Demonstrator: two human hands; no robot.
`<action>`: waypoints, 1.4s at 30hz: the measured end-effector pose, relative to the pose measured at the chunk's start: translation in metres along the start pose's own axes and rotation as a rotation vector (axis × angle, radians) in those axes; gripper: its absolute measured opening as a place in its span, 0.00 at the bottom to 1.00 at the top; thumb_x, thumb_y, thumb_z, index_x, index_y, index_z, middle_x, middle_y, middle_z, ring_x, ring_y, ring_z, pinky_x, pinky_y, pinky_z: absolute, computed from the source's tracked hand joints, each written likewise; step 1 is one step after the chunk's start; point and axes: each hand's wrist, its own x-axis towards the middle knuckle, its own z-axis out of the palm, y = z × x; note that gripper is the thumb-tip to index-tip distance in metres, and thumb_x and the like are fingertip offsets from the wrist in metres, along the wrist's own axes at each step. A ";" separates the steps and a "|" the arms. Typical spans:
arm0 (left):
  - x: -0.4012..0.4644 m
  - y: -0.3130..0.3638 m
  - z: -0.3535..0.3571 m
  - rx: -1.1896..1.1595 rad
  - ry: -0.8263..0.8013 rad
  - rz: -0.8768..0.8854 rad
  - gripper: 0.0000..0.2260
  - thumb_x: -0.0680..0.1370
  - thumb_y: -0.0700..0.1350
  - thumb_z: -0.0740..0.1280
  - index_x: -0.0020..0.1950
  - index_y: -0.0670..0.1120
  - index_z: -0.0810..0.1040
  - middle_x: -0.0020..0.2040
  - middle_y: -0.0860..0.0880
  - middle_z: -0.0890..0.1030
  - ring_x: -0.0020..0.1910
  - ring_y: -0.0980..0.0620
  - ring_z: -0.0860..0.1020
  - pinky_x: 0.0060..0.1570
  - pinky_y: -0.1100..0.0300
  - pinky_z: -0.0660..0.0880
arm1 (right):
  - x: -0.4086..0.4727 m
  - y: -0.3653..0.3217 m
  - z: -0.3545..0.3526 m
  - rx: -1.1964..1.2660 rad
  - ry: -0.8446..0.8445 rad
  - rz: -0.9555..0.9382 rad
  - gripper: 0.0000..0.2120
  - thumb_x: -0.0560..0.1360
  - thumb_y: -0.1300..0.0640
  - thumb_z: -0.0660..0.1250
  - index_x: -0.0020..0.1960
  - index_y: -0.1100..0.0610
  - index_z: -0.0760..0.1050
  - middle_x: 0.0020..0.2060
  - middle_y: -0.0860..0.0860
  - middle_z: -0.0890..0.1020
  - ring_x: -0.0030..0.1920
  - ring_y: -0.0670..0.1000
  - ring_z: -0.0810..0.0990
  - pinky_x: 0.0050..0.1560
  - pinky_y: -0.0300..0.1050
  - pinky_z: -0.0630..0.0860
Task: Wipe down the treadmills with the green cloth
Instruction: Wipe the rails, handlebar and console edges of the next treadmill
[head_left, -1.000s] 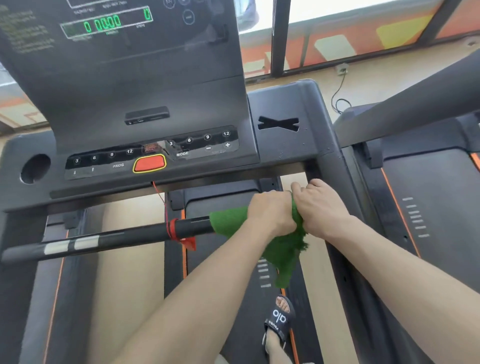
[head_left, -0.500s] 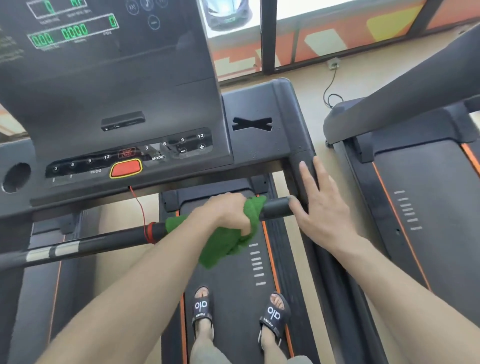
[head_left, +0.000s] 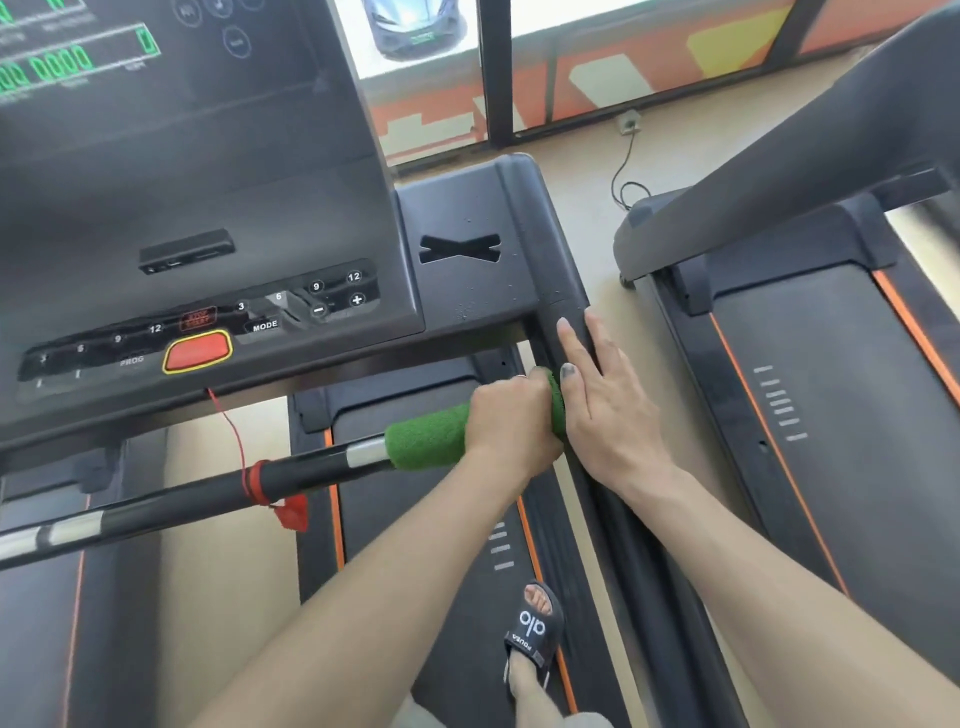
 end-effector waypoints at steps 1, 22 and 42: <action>0.006 -0.008 -0.009 -0.064 -0.145 0.037 0.11 0.67 0.50 0.71 0.45 0.47 0.76 0.37 0.49 0.81 0.38 0.44 0.82 0.34 0.57 0.69 | -0.001 0.000 0.000 -0.012 -0.008 0.005 0.24 0.83 0.44 0.45 0.79 0.36 0.51 0.79 0.35 0.46 0.79 0.45 0.51 0.70 0.54 0.66; -0.019 -0.055 -0.040 -0.362 0.051 0.049 0.06 0.81 0.48 0.64 0.57 0.48 0.74 0.45 0.47 0.83 0.46 0.38 0.80 0.44 0.48 0.77 | -0.003 -0.002 -0.007 0.080 0.040 -0.013 0.24 0.83 0.45 0.47 0.78 0.43 0.63 0.79 0.42 0.58 0.77 0.47 0.59 0.75 0.47 0.58; 0.097 -0.128 -0.104 -0.370 0.163 -0.084 0.22 0.84 0.51 0.58 0.76 0.43 0.67 0.74 0.44 0.70 0.74 0.46 0.66 0.75 0.50 0.62 | 0.147 -0.076 -0.029 0.209 0.434 0.037 0.12 0.80 0.50 0.63 0.59 0.52 0.79 0.49 0.51 0.79 0.53 0.54 0.77 0.56 0.47 0.73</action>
